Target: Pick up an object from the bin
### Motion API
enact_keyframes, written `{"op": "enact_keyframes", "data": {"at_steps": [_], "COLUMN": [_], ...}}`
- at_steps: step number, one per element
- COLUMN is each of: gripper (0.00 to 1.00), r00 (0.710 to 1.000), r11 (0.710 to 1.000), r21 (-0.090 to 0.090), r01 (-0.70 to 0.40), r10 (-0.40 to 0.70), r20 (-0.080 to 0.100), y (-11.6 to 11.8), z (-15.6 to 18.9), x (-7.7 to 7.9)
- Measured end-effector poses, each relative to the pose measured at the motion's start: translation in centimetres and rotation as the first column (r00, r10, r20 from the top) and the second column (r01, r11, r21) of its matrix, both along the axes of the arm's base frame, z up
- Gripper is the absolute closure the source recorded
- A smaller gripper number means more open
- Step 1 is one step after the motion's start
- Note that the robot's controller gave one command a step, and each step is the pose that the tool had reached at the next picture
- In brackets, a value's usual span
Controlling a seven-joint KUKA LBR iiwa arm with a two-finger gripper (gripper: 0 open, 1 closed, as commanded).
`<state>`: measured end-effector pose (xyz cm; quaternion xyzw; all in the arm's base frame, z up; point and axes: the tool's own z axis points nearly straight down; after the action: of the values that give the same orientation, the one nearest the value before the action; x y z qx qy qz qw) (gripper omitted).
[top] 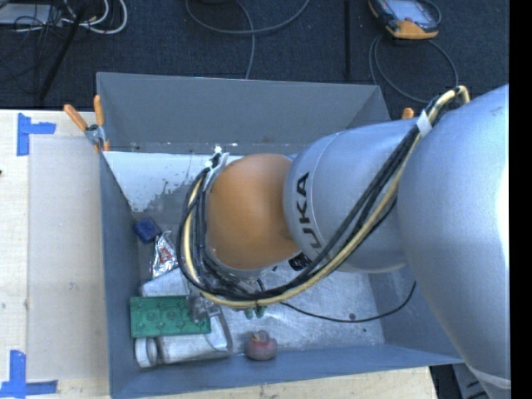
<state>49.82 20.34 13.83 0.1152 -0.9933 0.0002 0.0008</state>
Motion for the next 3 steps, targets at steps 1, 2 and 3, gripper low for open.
{"op": "enact_keyframes", "data": {"at_steps": [1,2,3], "gripper": [0.0,0.0,1.0], "r00": [1.0,0.998,0.998], "r11": [1.0,0.998,0.998], "r21": [0.0,0.019,0.018], "r01": [0.003,0.063,0.066], "r10": [-0.003,-0.063,-0.066], "r20": [-0.001,0.022,0.015], "y": [0.0,-0.2,-0.1], "z": [0.0,-3.3,-3.4], "x": [0.0,2.8,2.7]}}
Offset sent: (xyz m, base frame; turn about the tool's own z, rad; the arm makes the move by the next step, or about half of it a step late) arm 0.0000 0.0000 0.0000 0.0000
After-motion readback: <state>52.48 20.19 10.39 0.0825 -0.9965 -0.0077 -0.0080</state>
